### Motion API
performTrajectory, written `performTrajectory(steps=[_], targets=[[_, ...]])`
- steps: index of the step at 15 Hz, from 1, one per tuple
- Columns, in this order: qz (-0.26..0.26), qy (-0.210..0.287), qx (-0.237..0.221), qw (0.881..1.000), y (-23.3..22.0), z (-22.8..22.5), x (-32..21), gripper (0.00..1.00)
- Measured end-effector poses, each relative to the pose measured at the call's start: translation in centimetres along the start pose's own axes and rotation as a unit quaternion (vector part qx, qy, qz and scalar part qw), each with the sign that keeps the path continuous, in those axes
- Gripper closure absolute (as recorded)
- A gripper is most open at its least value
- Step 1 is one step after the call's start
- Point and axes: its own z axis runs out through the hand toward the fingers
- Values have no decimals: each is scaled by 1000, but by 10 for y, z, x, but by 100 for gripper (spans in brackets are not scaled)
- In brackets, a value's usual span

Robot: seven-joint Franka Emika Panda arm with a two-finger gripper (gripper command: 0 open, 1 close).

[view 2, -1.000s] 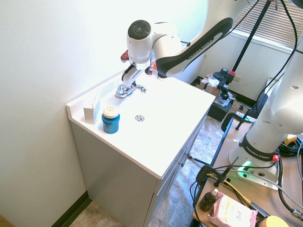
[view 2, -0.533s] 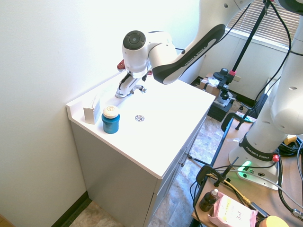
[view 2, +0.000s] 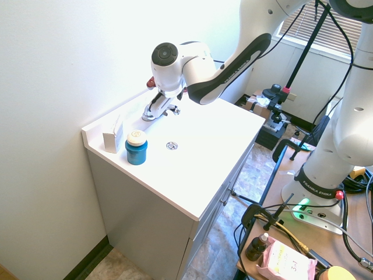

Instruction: Turn off the hot water

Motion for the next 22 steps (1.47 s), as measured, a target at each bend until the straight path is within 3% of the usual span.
performTrajectory(steps=[4, 14, 18, 22], targets=[[7, 15, 26, 1000, -32, -16, 15, 0], [19, -13, 19, 1000, -64, -32, 15, 0], [28, -33, 28, 999, -61, -38, 13, 0], [18, -106, 57, 993, -12, -81, 1, 0]])
